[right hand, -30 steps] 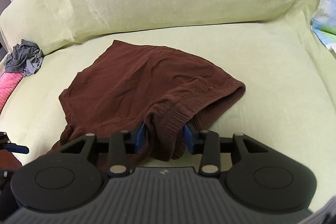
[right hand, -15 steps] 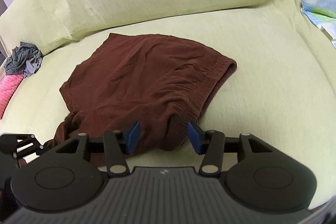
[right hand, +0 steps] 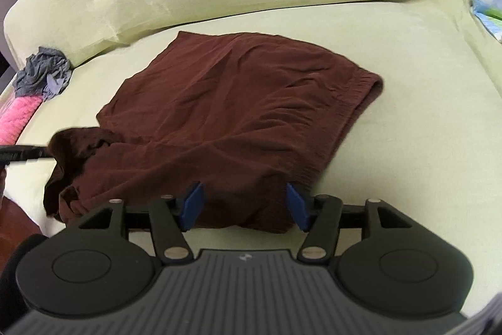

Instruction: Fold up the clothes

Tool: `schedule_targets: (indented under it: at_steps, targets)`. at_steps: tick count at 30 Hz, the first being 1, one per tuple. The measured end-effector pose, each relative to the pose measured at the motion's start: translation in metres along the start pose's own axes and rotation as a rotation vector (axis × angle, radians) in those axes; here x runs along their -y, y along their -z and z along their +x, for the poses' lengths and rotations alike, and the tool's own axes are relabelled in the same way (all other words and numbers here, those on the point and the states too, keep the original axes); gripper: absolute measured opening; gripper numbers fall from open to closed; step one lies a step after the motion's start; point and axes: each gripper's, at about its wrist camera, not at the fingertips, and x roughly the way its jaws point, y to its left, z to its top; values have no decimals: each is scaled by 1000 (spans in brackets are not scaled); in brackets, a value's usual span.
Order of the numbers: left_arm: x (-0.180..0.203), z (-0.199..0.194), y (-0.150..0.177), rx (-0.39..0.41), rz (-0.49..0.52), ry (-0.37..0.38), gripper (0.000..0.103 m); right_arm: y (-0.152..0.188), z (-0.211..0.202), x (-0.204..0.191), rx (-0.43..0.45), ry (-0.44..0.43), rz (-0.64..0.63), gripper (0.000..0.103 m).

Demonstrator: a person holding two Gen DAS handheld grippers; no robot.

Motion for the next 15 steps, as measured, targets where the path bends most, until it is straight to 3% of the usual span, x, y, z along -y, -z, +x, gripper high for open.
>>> schedule_targets:
  at_steps: [5,6,7,9,11,15]
  targets:
    - [-6,-5,0,-1,41,-132,8,2,1,-5,-17,10,5,58]
    - [-6,-7,0,2,52,-155,15,2,0,-4,-27,12,3,59]
    - [-2,-9,2,6,70,-160,29,2,0,-4,-36,14,-1,59]
    - [13,-14,7,16,133,-111,44,4,1,-5,-57,16,-20,62]
    - [36,-14,14,8,219,-46,47,9,3,-5,-79,23,-60,62]
    - [79,-1,36,-36,401,29,65,13,7,-1,-89,23,-64,63]
